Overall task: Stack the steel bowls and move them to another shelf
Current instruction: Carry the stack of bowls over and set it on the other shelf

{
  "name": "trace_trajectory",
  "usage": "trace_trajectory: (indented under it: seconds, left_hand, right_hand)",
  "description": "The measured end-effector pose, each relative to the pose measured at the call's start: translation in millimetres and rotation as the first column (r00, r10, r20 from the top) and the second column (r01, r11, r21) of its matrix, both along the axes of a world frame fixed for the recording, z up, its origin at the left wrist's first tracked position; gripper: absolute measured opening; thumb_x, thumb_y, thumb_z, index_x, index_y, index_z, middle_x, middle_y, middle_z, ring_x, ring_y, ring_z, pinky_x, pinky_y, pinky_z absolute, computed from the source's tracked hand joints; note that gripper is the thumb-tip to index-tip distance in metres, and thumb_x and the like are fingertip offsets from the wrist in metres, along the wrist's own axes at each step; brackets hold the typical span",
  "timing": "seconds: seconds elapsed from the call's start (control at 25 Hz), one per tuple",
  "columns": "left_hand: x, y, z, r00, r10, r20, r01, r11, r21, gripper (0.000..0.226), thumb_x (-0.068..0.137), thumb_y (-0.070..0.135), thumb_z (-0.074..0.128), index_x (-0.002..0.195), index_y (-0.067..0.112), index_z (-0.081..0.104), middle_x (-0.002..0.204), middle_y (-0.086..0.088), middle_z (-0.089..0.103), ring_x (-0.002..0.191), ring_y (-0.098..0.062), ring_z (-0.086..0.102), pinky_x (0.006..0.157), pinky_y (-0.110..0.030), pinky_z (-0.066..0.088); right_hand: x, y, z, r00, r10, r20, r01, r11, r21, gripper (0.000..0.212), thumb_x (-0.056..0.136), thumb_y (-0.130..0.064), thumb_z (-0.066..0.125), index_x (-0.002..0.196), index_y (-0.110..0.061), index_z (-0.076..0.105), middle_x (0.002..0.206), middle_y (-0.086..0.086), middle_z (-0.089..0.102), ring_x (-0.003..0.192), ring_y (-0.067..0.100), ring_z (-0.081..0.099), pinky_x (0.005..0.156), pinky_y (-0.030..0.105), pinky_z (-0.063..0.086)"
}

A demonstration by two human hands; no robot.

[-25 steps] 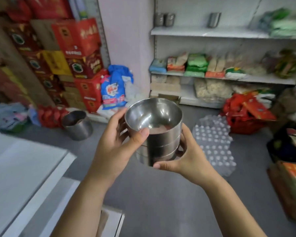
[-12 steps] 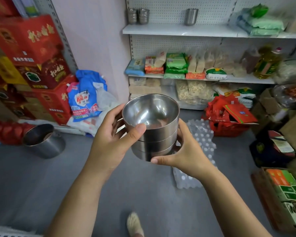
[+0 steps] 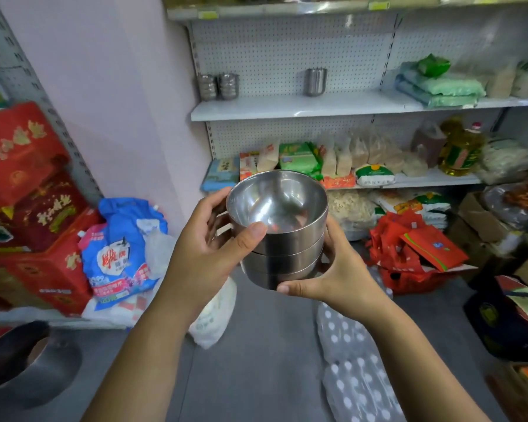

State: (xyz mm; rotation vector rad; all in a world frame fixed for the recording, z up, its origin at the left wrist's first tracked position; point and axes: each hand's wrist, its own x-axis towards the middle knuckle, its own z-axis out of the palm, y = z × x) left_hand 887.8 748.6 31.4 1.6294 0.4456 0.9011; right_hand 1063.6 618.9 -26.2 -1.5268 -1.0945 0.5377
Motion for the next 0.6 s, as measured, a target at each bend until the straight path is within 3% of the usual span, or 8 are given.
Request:
trace_trajectory:
  seconds: [0.16, 0.36, 0.6]
  left_hand:
    - [66.3, 75.8, 9.3, 0.998, -0.058, -0.039, 0.060, 0.996, 0.064, 0.074, 0.076, 0.041, 0.088, 0.141, 0.030, 0.054, 0.132, 0.020, 0.064, 0.126, 0.000, 0.059, 0.099, -0.018, 0.052]
    - [159.8, 149.3, 1.2, 0.994, -0.074, -0.078, 0.080, 0.994, 0.074, 0.074, 0.070, 0.046, 0.084, 0.138, 0.035, 0.055, 0.134, 0.017, 0.063, 0.126, -0.003, 0.060, 0.099, -0.020, 0.053]
    - [267.4, 233.8, -2.9, 0.994, 0.004, -0.108, 0.007, 0.994, 0.105, 0.071, 0.072, 0.044, 0.082, 0.137, 0.036, 0.054, 0.135, 0.017, 0.062, 0.126, -0.002, 0.059, 0.102, -0.023, 0.053]
  right_hand:
    - [58.8, 60.9, 1.3, 0.998, -0.062, -0.027, 0.063, 0.997, 0.037, 0.124, 0.055, -0.027, 0.104, 0.155, -0.040, 0.032, 0.139, -0.019, 0.062, 0.131, 0.001, 0.058, 0.111, 0.040, 0.050]
    - [146.2, 127.9, -10.8, 0.992, -0.117, -0.038, 0.119, 0.992, 0.042, 0.119, 0.055, -0.021, 0.104, 0.152, -0.036, 0.036, 0.135, -0.013, 0.067, 0.128, 0.007, 0.062, 0.111, 0.043, 0.050]
    - [271.9, 227.2, -18.1, 0.999, -0.025, -0.034, 0.025, 0.999, 0.019, 0.119, 0.055, -0.025, 0.105, 0.148, -0.043, 0.033, 0.134, -0.015, 0.065, 0.129, 0.007, 0.060, 0.111, 0.048, 0.050]
